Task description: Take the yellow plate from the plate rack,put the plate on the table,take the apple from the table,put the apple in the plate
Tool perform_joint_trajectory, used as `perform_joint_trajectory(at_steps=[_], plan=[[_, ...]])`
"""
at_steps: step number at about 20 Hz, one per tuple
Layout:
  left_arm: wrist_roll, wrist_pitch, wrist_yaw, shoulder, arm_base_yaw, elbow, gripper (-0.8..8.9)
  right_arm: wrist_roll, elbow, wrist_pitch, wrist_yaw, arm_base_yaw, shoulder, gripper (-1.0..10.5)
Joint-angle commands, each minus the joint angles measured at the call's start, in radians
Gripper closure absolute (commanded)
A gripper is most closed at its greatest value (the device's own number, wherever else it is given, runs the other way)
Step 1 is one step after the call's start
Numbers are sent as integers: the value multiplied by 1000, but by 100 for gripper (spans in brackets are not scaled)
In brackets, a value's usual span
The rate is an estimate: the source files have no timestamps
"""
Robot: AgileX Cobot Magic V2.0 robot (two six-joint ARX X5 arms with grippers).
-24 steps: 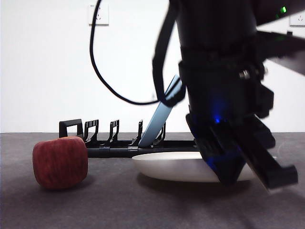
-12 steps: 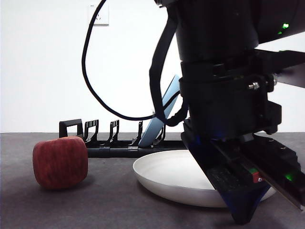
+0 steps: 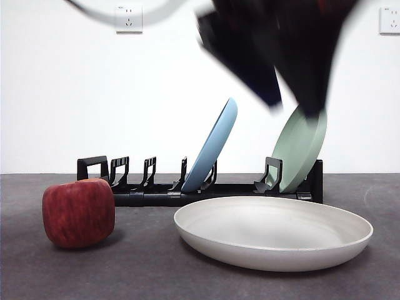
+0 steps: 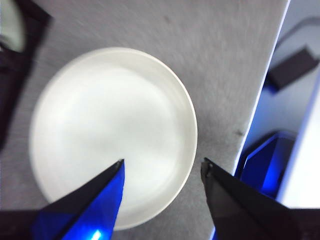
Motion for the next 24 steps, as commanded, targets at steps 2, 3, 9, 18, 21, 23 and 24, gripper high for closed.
perform_joint_trajectory(at_steps=[2,3,9,18,21,23,24], plan=[[-90,-34,-2,-217,-2,-4,562,6,2,31,-56,35,54,321],[-90,-38,-3,-285,1,-4,563,8,2,55,-88,50,79,321],[-116,-63,-60,-608,8,-4,563,25,2,187,-100,239,270,320],[-166,-158,-47,-720,6,-4,563,40,2,455,139,625,553,318],[-180,-182,-18,-721,6,-4,563,39,2,549,224,703,655,317],[-190,-197,5,-721,6,-4,563,39,2,621,282,750,729,317],[-191,-203,6,-721,6,-4,563,39,2,651,300,764,760,317]])
